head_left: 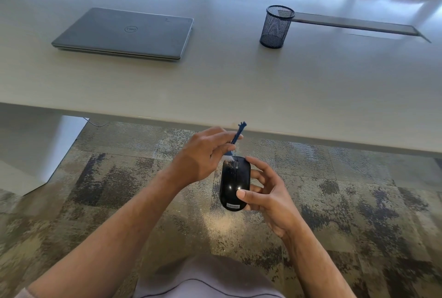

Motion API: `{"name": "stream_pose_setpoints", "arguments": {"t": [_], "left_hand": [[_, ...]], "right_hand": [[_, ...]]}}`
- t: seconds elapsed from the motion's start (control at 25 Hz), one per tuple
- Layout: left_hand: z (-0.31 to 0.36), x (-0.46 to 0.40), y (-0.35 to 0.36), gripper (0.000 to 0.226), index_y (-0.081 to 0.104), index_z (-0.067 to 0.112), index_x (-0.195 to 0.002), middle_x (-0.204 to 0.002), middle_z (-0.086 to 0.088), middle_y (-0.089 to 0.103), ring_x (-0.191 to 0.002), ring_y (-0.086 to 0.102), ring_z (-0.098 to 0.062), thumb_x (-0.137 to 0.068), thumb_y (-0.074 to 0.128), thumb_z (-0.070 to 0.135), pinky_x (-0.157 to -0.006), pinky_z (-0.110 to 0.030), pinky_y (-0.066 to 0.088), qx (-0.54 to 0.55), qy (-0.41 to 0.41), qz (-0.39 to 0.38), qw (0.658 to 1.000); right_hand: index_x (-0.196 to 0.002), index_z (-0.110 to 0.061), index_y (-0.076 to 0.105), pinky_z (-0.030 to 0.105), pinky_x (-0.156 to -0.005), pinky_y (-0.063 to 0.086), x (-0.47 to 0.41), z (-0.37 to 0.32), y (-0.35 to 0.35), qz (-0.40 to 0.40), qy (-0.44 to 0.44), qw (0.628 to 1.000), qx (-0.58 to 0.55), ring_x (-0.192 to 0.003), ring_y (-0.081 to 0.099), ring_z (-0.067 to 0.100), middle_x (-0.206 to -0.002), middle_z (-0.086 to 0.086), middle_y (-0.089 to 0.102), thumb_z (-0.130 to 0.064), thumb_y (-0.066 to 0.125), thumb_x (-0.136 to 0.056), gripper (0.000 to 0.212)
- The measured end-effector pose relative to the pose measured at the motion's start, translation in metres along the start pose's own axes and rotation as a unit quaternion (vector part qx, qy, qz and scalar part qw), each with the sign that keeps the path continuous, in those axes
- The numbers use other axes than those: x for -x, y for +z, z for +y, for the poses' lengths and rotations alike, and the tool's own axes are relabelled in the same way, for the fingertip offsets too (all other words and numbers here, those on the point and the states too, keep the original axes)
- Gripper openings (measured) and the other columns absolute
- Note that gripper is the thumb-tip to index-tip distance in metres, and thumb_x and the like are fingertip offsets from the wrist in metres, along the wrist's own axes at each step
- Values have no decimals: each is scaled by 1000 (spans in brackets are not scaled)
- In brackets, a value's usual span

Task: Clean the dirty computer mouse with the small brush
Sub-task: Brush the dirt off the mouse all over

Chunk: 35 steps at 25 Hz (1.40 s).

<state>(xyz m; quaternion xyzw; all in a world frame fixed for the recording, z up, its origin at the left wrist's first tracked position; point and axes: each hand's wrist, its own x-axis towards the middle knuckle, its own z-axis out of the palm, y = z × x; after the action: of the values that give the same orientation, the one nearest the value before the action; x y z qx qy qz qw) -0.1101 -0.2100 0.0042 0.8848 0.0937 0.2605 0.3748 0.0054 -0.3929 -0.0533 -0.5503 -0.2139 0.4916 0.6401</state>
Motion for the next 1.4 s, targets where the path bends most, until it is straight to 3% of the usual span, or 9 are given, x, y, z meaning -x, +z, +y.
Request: {"name": "stream_pose_setpoints", "arguments": {"t": [0.16, 0.32, 0.52, 0.72, 0.92, 1.08, 1.4], "left_hand": [[7, 2, 0, 27, 67, 11, -122, -107, 4, 66, -87, 66, -4, -96, 60, 7, -81, -12, 51, 10, 8, 34, 999], [14, 5, 9, 27, 66, 12, -123, -105, 5, 66, -92, 66, -2, -96, 61, 9, -82, -10, 50, 42, 35, 6, 998], [5, 7, 6, 27, 66, 10, -123, -103, -4, 67, -87, 66, -15, -96, 60, 7, -78, -29, 56, 6, 16, 9, 1000], [6, 6, 4, 28, 65, 13, -124, -107, -2, 68, -90, 68, -7, -97, 60, 9, -81, -16, 54, 37, 14, 45, 998], [6, 7, 9, 28, 65, 15, -125, -106, 1, 68, -93, 66, -6, -97, 60, 12, -83, -13, 51, 31, 36, 10, 999], [-3, 7, 9, 29, 65, 15, -125, -103, -1, 67, -89, 66, -10, -97, 60, 11, -80, -24, 55, 19, 17, 23, 999], [1, 4, 6, 29, 65, 13, -125, -108, 5, 66, -92, 67, -3, -97, 60, 10, -81, -16, 54, 41, 27, 50, 998]], "right_hand": [[-126, -38, 67, 49, -69, 62, 1, 0, 3, -8, -1, 1000, -6, -101, 75, 38, -122, 3, 73, -11, 93, -58, 78], [-127, -38, 67, 46, -68, 62, 0, 0, 5, -16, -4, 1000, -17, -101, 75, 39, -122, 5, 73, -8, 92, -62, 76], [-129, -35, 66, 50, -69, 62, 1, 3, 5, -12, 3, 1000, -17, -103, 74, 41, -123, 8, 71, -1, 88, -64, 76], [-127, -36, 67, 73, -81, 52, 0, 3, 6, 1, -2, 1000, -8, -103, 73, 44, -121, 7, 72, -1, 87, -65, 74], [-126, -38, 67, 54, -73, 59, -1, 1, 10, -15, 3, 1000, -12, -101, 74, 41, -120, 5, 73, -7, 91, -61, 76], [-128, -35, 66, 47, -67, 63, -2, 4, 11, -16, 6, 1000, -21, -102, 74, 41, -123, 6, 71, -2, 89, -63, 77], [-126, -38, 67, 51, -70, 62, -4, 5, 11, -10, 3, 1000, -18, -101, 74, 40, -122, 4, 72, -1, 87, -64, 74]]}}
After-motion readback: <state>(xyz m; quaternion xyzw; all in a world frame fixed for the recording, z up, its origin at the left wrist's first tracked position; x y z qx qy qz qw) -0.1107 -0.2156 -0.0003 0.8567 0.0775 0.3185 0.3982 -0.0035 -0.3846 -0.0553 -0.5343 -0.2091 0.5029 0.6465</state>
